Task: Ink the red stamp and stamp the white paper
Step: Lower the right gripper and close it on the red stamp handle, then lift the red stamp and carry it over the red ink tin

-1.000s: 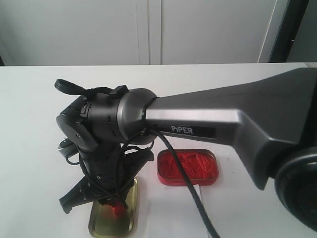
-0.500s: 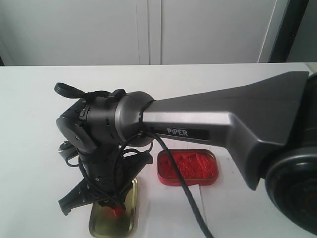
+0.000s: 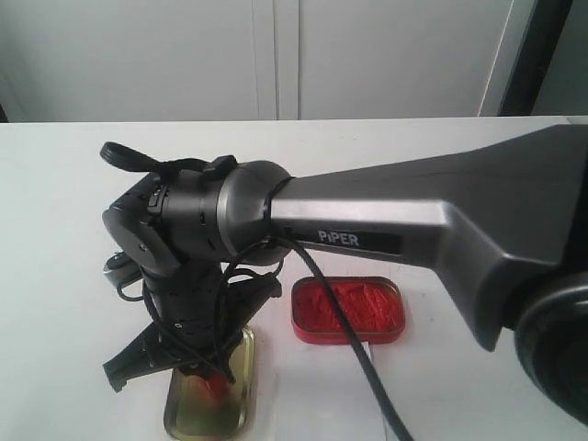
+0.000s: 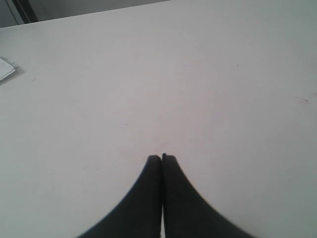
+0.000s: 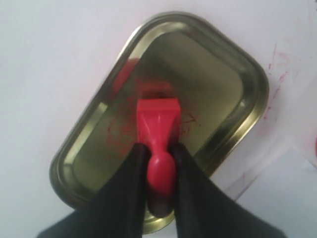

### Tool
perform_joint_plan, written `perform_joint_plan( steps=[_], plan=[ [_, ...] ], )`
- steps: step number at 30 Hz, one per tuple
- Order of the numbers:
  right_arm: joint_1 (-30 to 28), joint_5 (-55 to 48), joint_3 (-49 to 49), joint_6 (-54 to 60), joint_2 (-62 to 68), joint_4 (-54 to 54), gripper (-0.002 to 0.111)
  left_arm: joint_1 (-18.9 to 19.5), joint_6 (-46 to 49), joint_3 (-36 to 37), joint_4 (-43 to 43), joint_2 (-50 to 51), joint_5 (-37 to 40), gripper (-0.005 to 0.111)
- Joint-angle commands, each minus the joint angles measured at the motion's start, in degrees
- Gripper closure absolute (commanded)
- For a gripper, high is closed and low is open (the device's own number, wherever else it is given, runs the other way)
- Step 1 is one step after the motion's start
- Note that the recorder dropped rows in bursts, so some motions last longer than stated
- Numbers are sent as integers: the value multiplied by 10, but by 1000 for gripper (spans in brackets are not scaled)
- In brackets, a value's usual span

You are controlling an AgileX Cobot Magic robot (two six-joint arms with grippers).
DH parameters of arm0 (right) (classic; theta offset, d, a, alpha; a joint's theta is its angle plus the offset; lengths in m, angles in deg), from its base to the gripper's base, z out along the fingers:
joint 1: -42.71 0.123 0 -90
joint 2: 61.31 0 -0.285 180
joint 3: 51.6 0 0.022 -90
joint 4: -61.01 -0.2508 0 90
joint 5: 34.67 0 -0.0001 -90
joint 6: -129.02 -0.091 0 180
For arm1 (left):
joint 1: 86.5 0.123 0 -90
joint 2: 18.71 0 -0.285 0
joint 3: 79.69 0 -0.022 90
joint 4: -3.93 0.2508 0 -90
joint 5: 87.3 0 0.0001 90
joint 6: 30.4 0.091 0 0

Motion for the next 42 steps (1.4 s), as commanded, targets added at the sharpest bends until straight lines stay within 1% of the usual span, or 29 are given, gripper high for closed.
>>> perform_joint_plan(
  steps=[1, 7, 18, 26, 37, 42],
  plan=[
    [-1, 0, -1, 21, -26, 1, 108, 2, 2, 2, -1, -2, -1, 107],
    [-6, -2, -1, 57, -50, 1, 108, 2, 2, 2, -1, -2, -1, 107],
    [-64, -49, -2, 98, -90, 1, 108, 2, 2, 2, -1, -2, -1, 107],
    [-119, -96, -2, 128, -95, 2, 108, 2, 2, 2, -1, -2, -1, 107],
    [-164, -97, -3, 132, -96, 28, 108, 2, 2, 2, -1, -2, -1, 107],
    [-183, -97, -44, 132, -116, 29, 108, 2, 2, 2, -1, -2, -1, 107]
  ],
)
